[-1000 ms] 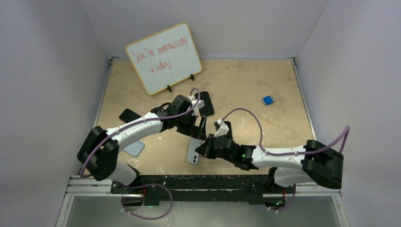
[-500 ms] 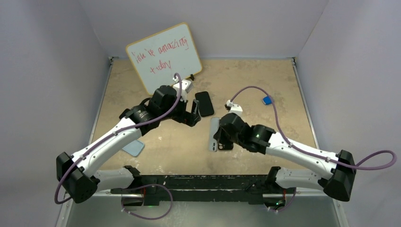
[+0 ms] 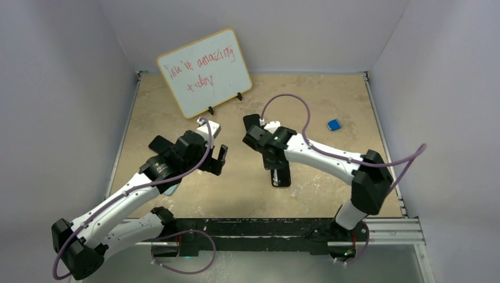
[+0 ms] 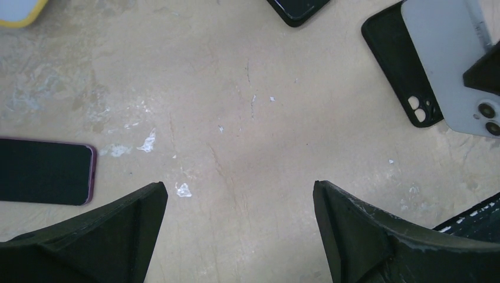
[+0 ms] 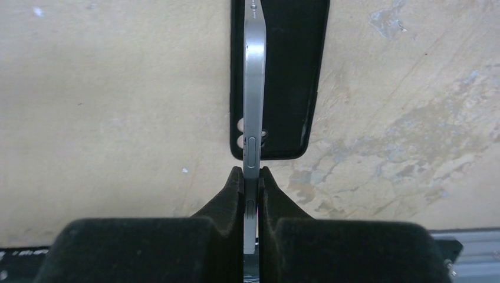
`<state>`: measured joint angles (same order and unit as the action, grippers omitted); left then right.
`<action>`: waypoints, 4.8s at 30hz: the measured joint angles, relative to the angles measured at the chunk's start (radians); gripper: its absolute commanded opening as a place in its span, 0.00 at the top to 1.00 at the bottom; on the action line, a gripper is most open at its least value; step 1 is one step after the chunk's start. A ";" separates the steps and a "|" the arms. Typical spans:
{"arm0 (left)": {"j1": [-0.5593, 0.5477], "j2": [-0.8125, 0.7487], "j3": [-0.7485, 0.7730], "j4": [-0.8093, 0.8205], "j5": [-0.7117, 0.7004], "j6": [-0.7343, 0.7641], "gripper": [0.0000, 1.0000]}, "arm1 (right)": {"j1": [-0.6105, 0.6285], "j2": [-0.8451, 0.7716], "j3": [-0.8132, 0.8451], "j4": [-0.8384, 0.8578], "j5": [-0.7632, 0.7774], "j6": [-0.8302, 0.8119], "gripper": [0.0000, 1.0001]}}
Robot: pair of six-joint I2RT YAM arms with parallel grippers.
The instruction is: Put the phone into the phone case
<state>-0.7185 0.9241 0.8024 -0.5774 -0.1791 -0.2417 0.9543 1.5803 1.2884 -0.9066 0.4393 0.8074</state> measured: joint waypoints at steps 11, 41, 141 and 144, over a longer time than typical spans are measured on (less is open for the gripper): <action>0.000 -0.078 -0.002 0.000 -0.038 0.010 0.01 | -0.085 0.221 0.101 -0.115 0.043 -0.014 0.86; 0.000 -0.005 -0.005 0.031 0.033 -0.091 0.17 | -0.211 0.085 -0.131 0.237 -0.129 -0.111 0.20; -0.069 0.892 0.136 0.710 0.436 -0.366 0.95 | -0.634 -0.181 -0.981 1.503 -0.930 0.008 0.45; -0.063 0.877 0.105 0.743 0.440 -0.368 0.94 | -0.635 -0.161 -1.006 1.590 -0.948 0.036 0.43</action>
<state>-0.7815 1.8015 0.9070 0.1658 0.2611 -0.6098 0.3191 1.4193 0.2825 0.6834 -0.5083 0.8436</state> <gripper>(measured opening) 0.067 0.552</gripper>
